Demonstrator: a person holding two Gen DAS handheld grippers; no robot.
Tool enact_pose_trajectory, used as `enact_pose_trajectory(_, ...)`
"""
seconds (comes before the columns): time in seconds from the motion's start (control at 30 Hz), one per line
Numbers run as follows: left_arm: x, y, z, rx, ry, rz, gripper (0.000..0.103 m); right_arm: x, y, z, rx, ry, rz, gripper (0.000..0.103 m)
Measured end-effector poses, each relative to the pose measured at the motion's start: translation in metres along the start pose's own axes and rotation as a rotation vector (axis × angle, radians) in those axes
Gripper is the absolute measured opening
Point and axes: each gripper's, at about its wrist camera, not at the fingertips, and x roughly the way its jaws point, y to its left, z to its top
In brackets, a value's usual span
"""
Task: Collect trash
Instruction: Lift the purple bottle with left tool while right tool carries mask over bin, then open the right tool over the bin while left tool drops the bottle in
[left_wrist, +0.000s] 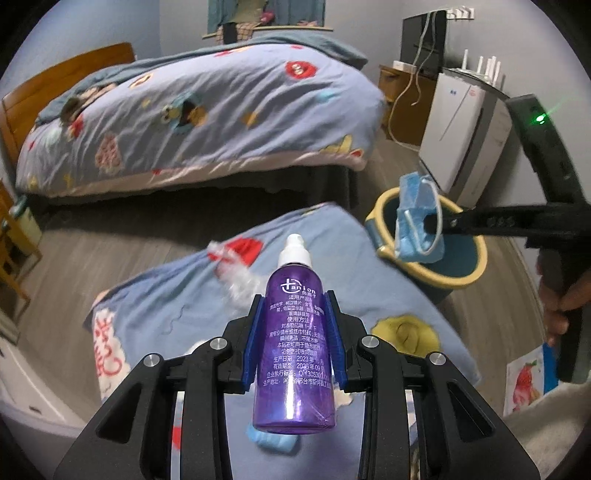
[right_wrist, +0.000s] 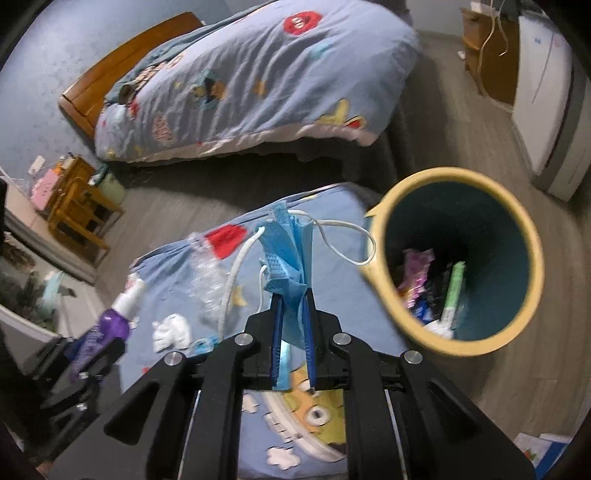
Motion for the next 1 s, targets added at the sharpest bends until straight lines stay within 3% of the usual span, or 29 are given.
enact_pose_trajectory(0.33, 0.031, -0.055, 0.045, 0.073, -0.014, -0.094, 0.033, 0.010, -0.056, 0.023, 0.034, -0.022, -0.137, 0.010)
enact_pose_trajectory(0.5, 0.054, -0.089, 0.059, 0.127, 0.004, -0.124, 0.033, 0.012, -0.087, 0.028, 0.093, -0.024, -0.158, 0.010)
enact_pose_trajectory(0.9, 0.113, -0.141, 0.070, 0.212, 0.078, -0.161, 0.033, 0.037, -0.172, 0.029, 0.233, 0.038, -0.260, 0.010)
enact_pose_trajectory(1.0, 0.129, -0.150, 0.070, 0.234, 0.098, -0.169, 0.033, 0.048, -0.190, 0.023, 0.292, 0.070, -0.248, 0.010)
